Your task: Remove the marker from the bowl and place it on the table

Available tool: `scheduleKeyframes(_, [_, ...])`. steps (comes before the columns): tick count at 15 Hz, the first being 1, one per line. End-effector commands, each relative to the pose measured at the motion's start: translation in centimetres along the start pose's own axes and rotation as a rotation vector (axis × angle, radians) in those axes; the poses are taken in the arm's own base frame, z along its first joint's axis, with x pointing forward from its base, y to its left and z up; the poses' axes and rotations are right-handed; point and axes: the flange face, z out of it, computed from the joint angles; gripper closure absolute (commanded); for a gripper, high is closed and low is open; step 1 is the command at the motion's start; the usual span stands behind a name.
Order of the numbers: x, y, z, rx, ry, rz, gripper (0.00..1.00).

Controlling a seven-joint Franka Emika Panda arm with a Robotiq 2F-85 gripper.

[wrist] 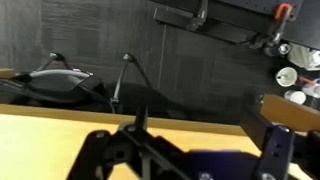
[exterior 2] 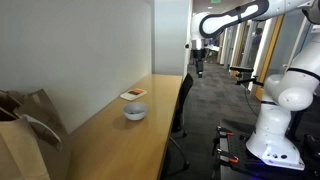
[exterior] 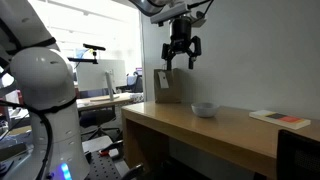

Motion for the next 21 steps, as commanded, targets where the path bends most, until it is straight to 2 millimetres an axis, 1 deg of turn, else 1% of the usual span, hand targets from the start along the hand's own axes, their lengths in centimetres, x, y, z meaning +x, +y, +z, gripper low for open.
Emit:
scheduleKeyframes(1, [0.0, 0.0, -0.1, 0.000, -0.001, 0.000, 0.00])
scheduleKeyframes(7, [0.2, 0.0, 0.0, -0.002, -0.001, -0.011, 0.00])
scheduleKeyframes(8, [0.7, 0.1, 0.0, -0.009, 0.008, -0.028, 0.00])
scheduleKeyframes(11, [3.6, 0.7, 0.1, -0.040, 0.052, -0.097, 0.00])
scheduleKeyframes(13, [6.4, 1.0, 0.3, -0.063, 0.087, -0.165, 0.00])
scheduleKeyframes(15, [9.9, 1.3, 0.8, -0.083, 0.132, -0.210, 0.00])
scheduleKeyframes(16, [12.0, 1.3, 1.5, -0.060, 0.139, -0.230, 0.00])
scheduleKeyframes(19, [17.4, 1.5, 3.5, -0.073, 0.163, -0.330, 0.00])
scheduleKeyframes(21, [21.1, 1.0, 5.1, -0.070, 0.161, -0.387, 0.00])
